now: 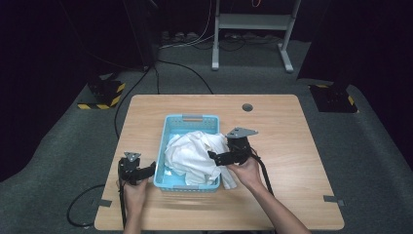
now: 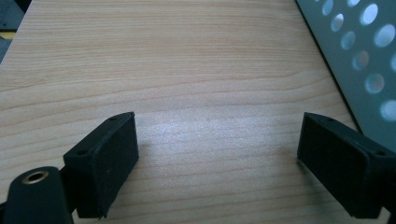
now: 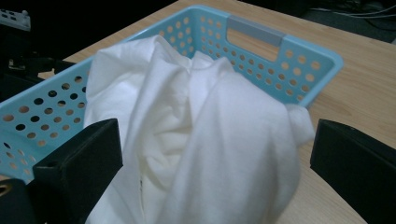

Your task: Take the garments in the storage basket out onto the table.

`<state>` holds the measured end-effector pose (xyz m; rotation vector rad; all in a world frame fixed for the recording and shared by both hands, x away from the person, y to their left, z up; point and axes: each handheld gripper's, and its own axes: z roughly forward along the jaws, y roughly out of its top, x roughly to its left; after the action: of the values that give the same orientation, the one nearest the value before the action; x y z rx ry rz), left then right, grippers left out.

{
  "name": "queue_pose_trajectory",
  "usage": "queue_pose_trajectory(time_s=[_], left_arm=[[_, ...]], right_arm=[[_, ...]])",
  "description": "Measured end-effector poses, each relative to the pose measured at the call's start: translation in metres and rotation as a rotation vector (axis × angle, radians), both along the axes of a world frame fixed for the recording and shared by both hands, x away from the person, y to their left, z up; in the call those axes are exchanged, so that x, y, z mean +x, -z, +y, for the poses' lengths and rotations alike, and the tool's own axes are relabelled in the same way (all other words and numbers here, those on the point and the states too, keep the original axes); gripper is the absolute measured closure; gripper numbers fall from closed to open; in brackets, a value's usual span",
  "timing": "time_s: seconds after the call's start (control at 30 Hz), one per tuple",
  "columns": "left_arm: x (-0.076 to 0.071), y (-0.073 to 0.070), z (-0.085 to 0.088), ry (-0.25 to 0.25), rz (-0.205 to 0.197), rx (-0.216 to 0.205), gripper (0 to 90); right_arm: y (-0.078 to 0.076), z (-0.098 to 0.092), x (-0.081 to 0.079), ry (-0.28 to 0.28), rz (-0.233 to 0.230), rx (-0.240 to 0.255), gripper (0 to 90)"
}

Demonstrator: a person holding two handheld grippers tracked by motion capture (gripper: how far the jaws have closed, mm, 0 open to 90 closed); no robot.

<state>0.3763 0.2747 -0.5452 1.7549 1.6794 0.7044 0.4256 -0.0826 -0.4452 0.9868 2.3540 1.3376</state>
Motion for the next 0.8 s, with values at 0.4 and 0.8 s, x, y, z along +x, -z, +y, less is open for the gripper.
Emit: queue_pose_trajectory(time_s=[0.4, 0.8], left_arm=[[0.0, 0.0, 0.001, 0.002, 0.0, 0.0, 12.7], [0.0, 0.0, 0.001, 0.002, 0.0, -0.002, 12.7]], right_arm=[[0.011, 0.032, 0.007, -0.011, 0.003, -0.053, 0.4], [0.023, 0.049, 0.01, -0.005, -0.002, -0.16, 1.8]])
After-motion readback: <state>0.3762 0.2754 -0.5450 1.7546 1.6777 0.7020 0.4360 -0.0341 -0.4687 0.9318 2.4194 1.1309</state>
